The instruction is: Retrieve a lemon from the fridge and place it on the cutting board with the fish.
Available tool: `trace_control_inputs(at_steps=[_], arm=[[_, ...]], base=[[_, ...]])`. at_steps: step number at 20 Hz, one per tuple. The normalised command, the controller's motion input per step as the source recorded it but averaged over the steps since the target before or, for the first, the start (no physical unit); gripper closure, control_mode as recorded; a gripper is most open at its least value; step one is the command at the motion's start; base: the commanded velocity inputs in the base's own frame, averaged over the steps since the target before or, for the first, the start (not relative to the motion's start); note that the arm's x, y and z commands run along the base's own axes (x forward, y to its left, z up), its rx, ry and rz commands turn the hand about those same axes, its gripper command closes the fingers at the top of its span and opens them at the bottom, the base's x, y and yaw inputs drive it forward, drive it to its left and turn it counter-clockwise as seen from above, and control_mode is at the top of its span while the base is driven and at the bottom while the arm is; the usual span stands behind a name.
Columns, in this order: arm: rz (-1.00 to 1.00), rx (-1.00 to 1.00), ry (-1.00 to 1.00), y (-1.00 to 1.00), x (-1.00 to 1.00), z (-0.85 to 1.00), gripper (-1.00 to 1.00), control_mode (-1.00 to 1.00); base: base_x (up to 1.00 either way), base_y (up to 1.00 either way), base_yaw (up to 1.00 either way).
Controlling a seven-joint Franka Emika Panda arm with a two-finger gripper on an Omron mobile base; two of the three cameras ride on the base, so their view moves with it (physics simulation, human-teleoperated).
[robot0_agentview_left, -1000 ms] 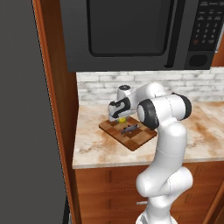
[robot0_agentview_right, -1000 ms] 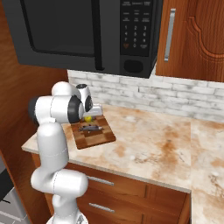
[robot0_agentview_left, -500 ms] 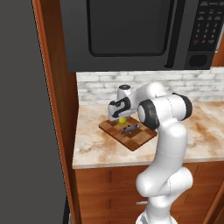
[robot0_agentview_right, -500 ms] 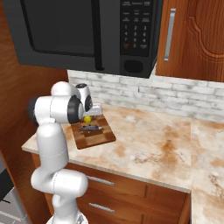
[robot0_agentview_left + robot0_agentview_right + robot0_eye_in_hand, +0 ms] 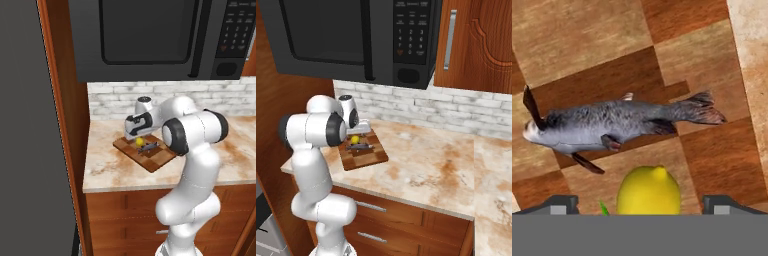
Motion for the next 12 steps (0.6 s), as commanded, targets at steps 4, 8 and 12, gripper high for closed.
trace_control_inputs(at_steps=[4, 8, 12], arm=[[0.0, 0.02, -0.05, -0.06, -0.51, 0.3, -1.0, -1.0], [-0.01, 0.02, -0.02, -0.12, -0.55, 0.44, -1.0, -1.0], [-0.03, 0.03, 0.0, -0.17, -0.68, 0.51, -1.0, -1.0]], base=[[0.0, 0.0, 0.0], [0.0, 0.0, 0.0], [0.0, 0.0, 0.0]])
